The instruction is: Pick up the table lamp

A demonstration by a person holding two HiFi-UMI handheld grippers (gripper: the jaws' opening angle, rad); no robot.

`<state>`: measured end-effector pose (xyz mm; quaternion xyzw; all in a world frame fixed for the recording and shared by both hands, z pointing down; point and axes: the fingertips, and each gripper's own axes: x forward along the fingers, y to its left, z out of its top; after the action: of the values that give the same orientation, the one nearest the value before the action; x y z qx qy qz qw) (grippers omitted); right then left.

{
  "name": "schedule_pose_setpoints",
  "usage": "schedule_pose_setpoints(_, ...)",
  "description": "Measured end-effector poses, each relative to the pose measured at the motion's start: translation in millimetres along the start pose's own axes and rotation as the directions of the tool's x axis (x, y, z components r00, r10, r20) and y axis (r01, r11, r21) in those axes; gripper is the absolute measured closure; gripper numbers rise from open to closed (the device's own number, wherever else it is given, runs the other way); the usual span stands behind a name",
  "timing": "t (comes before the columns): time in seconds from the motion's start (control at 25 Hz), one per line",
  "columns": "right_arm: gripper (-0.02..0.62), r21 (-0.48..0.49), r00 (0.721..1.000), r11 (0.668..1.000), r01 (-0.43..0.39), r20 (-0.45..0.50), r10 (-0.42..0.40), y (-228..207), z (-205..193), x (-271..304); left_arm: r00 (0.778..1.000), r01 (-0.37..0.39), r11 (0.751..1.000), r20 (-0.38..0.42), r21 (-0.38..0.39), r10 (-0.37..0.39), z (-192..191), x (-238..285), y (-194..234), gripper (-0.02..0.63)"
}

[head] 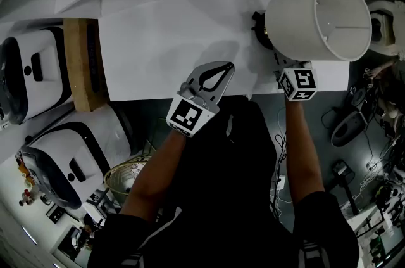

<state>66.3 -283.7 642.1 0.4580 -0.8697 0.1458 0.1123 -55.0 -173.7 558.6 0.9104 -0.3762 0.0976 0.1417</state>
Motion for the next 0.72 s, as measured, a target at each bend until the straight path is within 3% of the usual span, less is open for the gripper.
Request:
schedule_pose_setpoints(0.4,0.442,-0.029,1.0,1.0,-0.003,0.022,0.004,-1.4,7.1,16.8,1.0,0.018,1.0,-0.01,-0.006,-0.018,1.2,9.4,-1.5,0.588)
schedule_pose_setpoints(0.72,0.445,-0.042,0.999,0.998,0.045,0.021,-0.044,-7.2,6.5,19.5,0.999,0.028,1.0,-0.021,-0.008,-0.028,-3.0,10.6,-3.7,0.588)
